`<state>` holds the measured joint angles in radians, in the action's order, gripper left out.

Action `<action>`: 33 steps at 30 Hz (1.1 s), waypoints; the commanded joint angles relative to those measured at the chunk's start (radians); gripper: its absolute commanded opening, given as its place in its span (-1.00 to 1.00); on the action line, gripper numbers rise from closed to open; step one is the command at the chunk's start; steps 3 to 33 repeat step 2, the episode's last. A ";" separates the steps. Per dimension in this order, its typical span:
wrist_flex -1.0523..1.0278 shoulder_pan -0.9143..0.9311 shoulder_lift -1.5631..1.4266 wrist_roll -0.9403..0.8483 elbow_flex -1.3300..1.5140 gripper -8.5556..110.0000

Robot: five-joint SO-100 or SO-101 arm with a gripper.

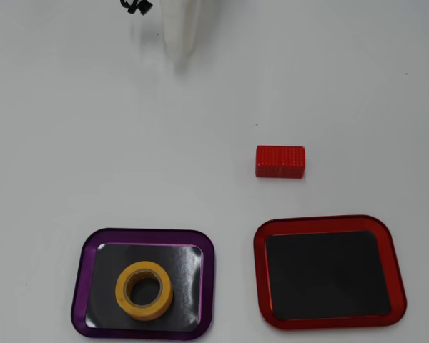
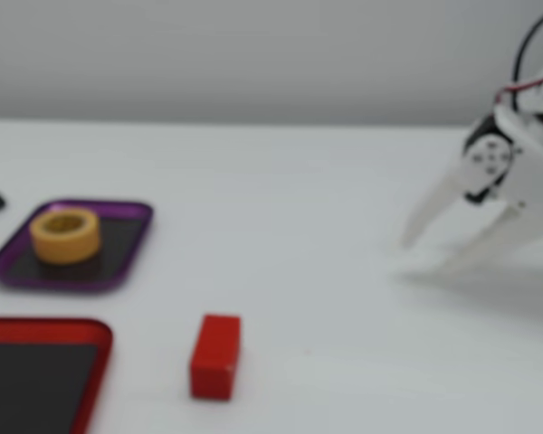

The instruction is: Grasp a tape and put it in the right purple dish.

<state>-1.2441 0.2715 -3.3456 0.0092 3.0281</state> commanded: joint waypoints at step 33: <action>-0.003 -0.071 -0.060 0.003 0.009 -0.86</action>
